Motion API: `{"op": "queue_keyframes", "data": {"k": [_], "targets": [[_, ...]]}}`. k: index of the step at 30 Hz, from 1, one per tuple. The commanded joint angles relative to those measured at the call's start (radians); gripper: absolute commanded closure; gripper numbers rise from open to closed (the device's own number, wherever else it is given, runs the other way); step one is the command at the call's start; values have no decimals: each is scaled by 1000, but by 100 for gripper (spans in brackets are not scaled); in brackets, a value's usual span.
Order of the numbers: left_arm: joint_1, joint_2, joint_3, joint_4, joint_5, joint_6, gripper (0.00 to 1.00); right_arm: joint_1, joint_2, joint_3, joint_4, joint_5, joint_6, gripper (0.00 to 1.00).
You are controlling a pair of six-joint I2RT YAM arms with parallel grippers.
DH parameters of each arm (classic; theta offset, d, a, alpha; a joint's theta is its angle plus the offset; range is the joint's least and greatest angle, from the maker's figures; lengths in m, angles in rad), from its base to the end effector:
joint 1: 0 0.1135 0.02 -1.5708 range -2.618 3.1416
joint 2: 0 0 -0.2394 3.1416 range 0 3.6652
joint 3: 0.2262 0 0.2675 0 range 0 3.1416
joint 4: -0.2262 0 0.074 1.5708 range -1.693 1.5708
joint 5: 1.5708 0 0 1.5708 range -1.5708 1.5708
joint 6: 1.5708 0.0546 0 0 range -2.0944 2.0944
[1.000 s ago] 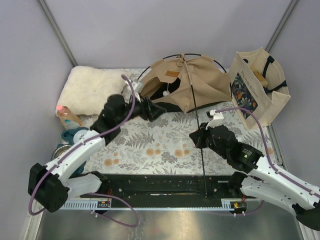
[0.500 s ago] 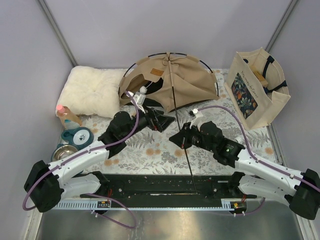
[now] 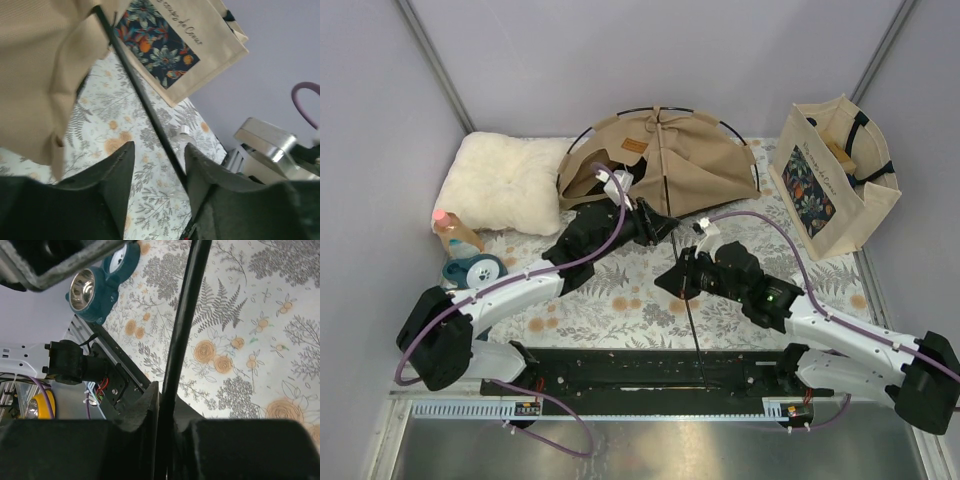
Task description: Set up the pet tent
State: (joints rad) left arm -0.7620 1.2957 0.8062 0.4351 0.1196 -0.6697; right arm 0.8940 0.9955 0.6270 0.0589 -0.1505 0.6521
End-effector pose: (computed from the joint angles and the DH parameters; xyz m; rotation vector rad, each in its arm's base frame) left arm 0.2424 -0.2403 0.2673 0.1810 1.7544 -1.1740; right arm 0.1668 0.2206 0.2374 -0.3608 2.0294 1.1603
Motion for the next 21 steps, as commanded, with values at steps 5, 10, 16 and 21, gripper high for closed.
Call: {"op": "queue_keyframes", "data": {"k": [5, 10, 16, 21], "targets": [[1, 94, 181, -33, 98, 51, 100, 0, -213, -41, -200, 25, -52, 33], [1, 108, 203, -46, 78, 39, 100, 0, -337, -59, -361, 52, -92, 14], [1, 129, 228, -4, 63, -19, 100, -1, -310, -122, -250, -134, -77, 17], [0, 132, 229, 16, 6, -63, 100, -1, -241, -202, -21, -242, -2, 26]]}}
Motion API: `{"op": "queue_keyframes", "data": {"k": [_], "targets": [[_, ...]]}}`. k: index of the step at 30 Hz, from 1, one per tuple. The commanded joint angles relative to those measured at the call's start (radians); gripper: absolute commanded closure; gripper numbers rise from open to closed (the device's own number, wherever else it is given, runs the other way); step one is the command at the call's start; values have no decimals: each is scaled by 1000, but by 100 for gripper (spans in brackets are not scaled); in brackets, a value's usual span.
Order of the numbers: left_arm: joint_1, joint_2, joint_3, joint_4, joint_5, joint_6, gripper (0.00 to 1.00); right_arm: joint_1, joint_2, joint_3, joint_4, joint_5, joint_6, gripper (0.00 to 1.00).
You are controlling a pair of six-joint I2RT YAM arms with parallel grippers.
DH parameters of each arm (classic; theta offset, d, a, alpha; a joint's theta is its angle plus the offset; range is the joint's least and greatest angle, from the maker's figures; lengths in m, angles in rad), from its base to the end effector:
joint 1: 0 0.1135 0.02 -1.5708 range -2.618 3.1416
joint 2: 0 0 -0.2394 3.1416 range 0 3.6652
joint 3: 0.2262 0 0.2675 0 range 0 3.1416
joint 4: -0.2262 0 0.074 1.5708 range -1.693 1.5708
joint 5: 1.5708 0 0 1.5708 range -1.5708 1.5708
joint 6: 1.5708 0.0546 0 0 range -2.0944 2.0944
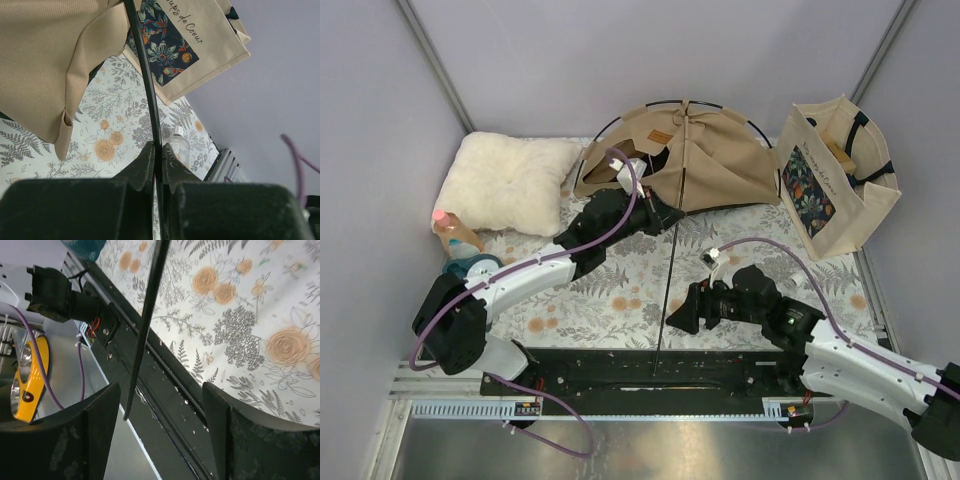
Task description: Set up the pet tent
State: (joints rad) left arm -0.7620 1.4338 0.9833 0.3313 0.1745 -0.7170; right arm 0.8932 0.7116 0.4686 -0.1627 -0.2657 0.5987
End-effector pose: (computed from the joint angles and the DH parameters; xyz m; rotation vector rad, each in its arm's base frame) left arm 0.2647 -0.2657 0.2760 0.1849 1.8432 -1.2238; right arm 0.1284 0.1824 0.2153 -0.5073 2.1182 1.1831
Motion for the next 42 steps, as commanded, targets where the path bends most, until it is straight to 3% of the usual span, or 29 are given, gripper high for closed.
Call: {"op": "queue_keyframes", "data": {"k": [1, 9, 13, 16, 19, 21, 22, 23, 25, 30, 39, 42], "targets": [[0, -4, 48, 130, -61, -24, 100, 0, 52, -53, 225, -142, 59, 27], [1, 14, 40, 187, -113, -88, 100, 0, 19, -114, 330, -141, 92, 23], [0, 23, 29, 230, -124, -127, 100, 0, 55, -122, 377, -129, 101, 28], [-2, 30, 37, 241, -107, -121, 100, 1, 94, -117, 419, -125, 111, 42], [0, 28, 44, 229, -102, -105, 100, 0, 108, -110, 416, -122, 119, 77], [-2, 24, 45, 218, -105, -87, 98, 1, 91, -107, 394, -112, 121, 92], [-2, 19, 43, 207, -110, -73, 92, 1, 77, -104, 378, -104, 121, 99], [-2, 17, 44, 196, -113, -53, 88, 1, 63, -97, 350, -95, 118, 100], [-2, 2, 52, 161, -116, 14, 68, 0, 32, -85, 295, -75, 107, 100], [-2, -79, 43, 68, -233, 168, 1, 1, -23, -65, 227, -63, 95, 100], [1, -196, -4, -54, -353, 384, 2, 0, -31, -24, 180, -58, 101, 100], [10, -205, -89, 0, -356, 399, 19, 1, -41, -13, 173, -64, 110, 100]]}}
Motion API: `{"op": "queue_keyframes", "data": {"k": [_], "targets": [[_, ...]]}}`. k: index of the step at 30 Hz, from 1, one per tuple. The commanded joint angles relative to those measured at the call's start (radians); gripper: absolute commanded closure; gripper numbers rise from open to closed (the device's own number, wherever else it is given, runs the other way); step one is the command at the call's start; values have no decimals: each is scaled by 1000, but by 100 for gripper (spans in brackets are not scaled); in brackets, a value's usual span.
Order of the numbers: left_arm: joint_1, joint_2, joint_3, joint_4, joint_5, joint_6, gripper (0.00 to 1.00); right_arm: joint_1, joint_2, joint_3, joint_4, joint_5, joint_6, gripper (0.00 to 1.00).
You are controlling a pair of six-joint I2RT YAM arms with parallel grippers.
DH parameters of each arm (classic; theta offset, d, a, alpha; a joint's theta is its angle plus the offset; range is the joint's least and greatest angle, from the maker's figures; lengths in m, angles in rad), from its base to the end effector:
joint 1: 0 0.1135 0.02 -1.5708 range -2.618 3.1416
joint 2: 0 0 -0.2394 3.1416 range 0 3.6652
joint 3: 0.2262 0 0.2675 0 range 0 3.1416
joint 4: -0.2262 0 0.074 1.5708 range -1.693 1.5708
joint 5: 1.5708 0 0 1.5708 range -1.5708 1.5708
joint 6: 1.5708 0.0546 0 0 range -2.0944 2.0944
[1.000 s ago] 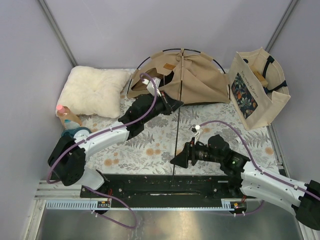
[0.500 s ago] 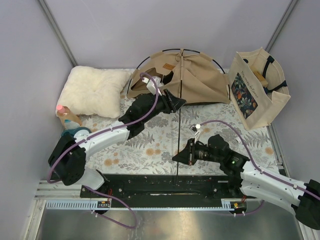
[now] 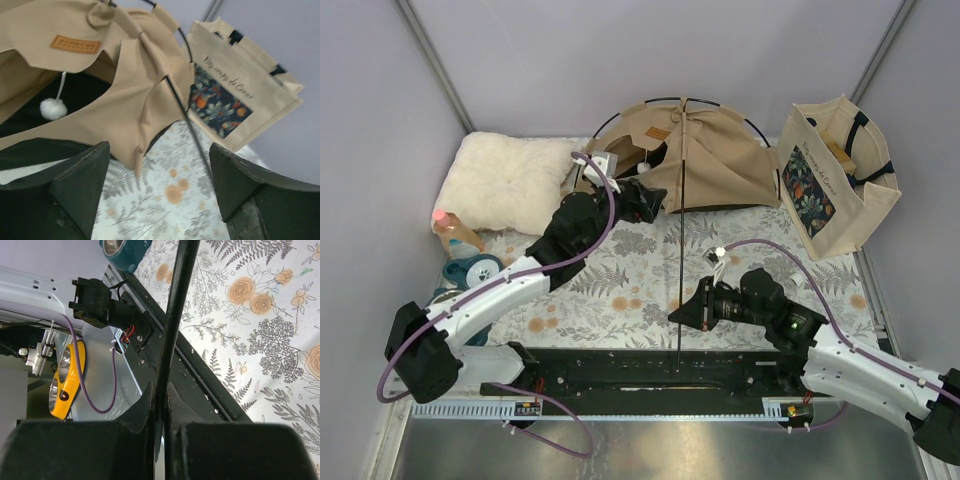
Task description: Set up the pet tent
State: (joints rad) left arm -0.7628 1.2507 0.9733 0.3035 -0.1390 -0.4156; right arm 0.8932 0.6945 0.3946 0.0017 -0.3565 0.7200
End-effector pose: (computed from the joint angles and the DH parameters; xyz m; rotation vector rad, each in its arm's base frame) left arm 0.2509 -0.2294 0.3304 0.1638 1.5957 -0.8201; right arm 0.1246 0.1853 0.2102 -0.4600 2.0673 1.3815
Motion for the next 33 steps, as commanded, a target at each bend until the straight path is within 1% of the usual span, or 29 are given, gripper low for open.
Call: {"op": "queue_keyframes", "data": {"k": [1, 2, 3, 7, 9, 12, 15, 17, 19, 20, 25, 27, 29, 30, 33], "targets": [[19, -14, -97, 39, -31, 97, 22, 1, -26, 67, 6, 25, -11, 100], [25, -2, -110, 52, -15, 94, 26, 1, -27, 72, 6, 24, -8, 100], [29, 16, -123, 66, 4, 92, 28, 1, -29, 73, 6, 24, -7, 100], [39, 116, -128, 128, 56, 63, 30, 1, -36, 78, 6, 22, -1, 100], [42, 171, -102, 152, 128, 52, 34, 1, -33, 79, 6, 22, -2, 100], [42, 239, -81, 232, 211, 34, 36, 0, -35, 70, 6, 21, 7, 100], [43, 291, -59, 278, 249, 31, 37, 0, -35, 70, 6, 19, 10, 100], [42, 315, -44, 287, 245, 26, 37, 0, -35, 76, 6, 21, 10, 100], [40, 343, -30, 284, 219, 26, 39, 0, -38, 79, 6, 22, 6, 100], [40, 349, -25, 284, 207, 29, 42, 0, -38, 81, -27, 22, 6, 100], [42, 369, 1, 276, 190, 40, 64, 0, -38, 81, -34, 21, 2, 100], [42, 374, 8, 270, 190, 41, 70, 1, -41, 81, -32, 22, 1, 100], [40, 380, 11, 270, 194, 43, 78, 1, -43, 82, -34, 22, -1, 100], [42, 385, 13, 269, 197, 41, 83, 0, -41, 82, -32, 24, 1, 100], [40, 388, 11, 264, 196, 40, 100, 1, -41, 79, -34, 21, -1, 100]]}}
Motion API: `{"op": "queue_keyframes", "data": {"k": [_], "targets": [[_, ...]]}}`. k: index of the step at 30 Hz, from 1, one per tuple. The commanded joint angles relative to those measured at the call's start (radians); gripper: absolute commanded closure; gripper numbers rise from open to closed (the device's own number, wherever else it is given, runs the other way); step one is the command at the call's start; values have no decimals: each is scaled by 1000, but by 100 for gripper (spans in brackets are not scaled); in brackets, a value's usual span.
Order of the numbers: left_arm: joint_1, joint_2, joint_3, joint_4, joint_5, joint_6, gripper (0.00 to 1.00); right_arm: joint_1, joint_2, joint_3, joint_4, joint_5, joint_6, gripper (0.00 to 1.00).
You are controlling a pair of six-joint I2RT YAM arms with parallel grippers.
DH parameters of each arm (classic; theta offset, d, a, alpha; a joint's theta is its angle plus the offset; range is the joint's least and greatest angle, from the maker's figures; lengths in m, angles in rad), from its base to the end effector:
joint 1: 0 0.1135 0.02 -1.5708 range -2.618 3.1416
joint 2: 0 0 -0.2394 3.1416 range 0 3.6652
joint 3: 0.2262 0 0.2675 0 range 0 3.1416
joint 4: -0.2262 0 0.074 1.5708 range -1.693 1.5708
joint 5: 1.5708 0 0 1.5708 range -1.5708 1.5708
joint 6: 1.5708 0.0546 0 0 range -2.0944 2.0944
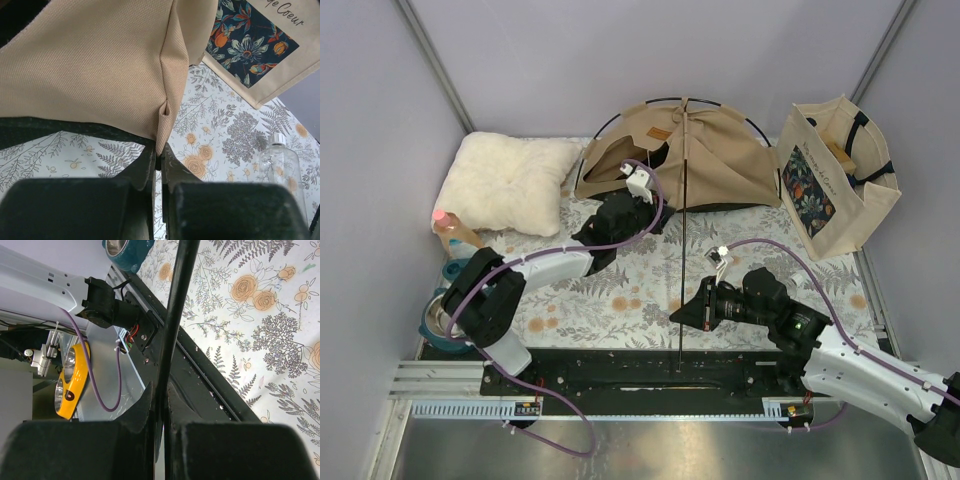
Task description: Set up the pet tent
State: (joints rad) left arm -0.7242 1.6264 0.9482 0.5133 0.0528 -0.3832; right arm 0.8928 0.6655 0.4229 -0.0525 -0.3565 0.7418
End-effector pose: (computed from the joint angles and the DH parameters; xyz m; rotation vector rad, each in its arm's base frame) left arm 0.2982 -0.2677 0.2146 0.3477 1.7805 -0.8488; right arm 0.1225 0.1824 0.2205 -0.4384 2.0747 1.3953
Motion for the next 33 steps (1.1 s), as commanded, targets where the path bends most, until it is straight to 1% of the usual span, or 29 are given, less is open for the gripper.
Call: {"op": "queue_keyframes", "data": {"k": [1, 6, 10, 14, 15, 21, 23, 28, 33], "targets": [[3, 12, 35, 56, 5, 7, 100, 0, -15, 53, 20, 21, -22, 100], [0, -14, -6, 62, 2, 20, 100, 1, -14, 59, 20, 25, -25, 100], [-7, -59, -77, 93, 13, 24, 100, 0, -17, 68, 31, 39, -25, 100], [-40, -100, -155, 114, 13, 38, 100, 0, -17, 77, 43, 60, -24, 100], [-49, -111, -172, 114, 12, 46, 100, 1, -17, 79, 77, 65, -24, 100], [-135, -186, -282, 140, -42, 69, 100, 1, -10, 108, 135, 125, -22, 100], [-162, -212, -331, 180, -48, 64, 100, 0, -10, 119, 163, 151, -19, 100], [-244, -264, -446, 274, -126, 56, 100, 1, 2, 142, 190, 253, -28, 100], [-331, -272, -535, 338, -192, 66, 100, 0, 23, 151, 229, 352, -41, 100]]}}
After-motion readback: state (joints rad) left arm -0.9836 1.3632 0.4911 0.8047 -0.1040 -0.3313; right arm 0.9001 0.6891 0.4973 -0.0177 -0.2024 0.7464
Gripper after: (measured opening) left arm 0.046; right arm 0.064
